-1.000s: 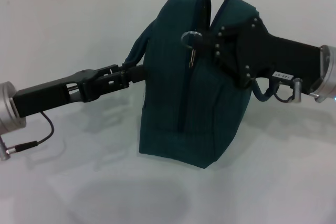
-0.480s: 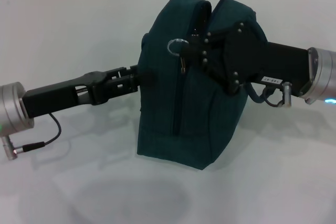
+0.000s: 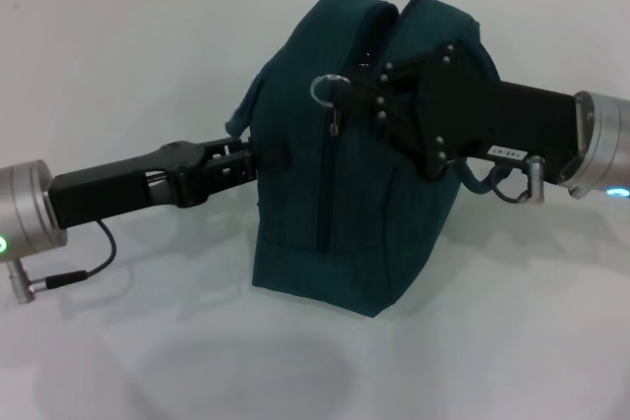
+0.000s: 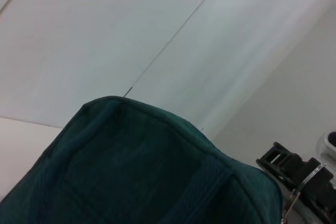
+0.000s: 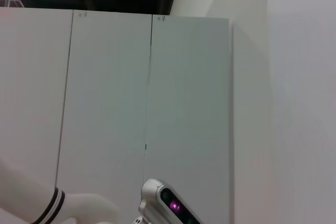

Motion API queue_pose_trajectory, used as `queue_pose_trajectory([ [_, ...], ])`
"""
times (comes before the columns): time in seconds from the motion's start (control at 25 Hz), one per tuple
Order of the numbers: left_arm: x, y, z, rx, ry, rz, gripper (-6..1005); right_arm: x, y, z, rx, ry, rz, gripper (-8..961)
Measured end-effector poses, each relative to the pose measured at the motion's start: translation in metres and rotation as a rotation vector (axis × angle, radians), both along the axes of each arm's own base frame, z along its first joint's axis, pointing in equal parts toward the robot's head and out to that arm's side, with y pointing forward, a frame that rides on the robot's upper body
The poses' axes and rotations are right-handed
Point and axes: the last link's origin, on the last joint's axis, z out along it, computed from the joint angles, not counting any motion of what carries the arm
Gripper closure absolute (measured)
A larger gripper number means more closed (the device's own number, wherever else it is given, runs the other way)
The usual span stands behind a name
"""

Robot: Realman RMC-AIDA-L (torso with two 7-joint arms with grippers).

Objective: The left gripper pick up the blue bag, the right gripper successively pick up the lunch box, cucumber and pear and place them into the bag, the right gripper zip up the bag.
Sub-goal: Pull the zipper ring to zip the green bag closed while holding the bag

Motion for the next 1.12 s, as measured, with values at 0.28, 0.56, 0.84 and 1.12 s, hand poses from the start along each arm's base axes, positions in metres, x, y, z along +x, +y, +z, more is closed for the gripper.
queue_pose_trajectory([
  [0.28,0.001,0.001,0.000,0.017,0.004,-0.022,713,0.004,0.001,0.003,0.000,0.032,-0.051,945],
  [0.56,0.003,-0.001,-0.005,0.053,0.022,-0.087,885,0.006,0.008,0.005,-0.032,0.055,-0.134,945],
  [0.84,0.004,-0.002,-0.010,0.044,0.019,-0.101,945,0.005,0.008,0.008,-0.073,0.083,-0.160,945],
  [1.12,0.003,-0.003,-0.013,0.036,0.036,-0.112,945,0.005,0.010,0.010,-0.101,0.107,-0.201,945],
])
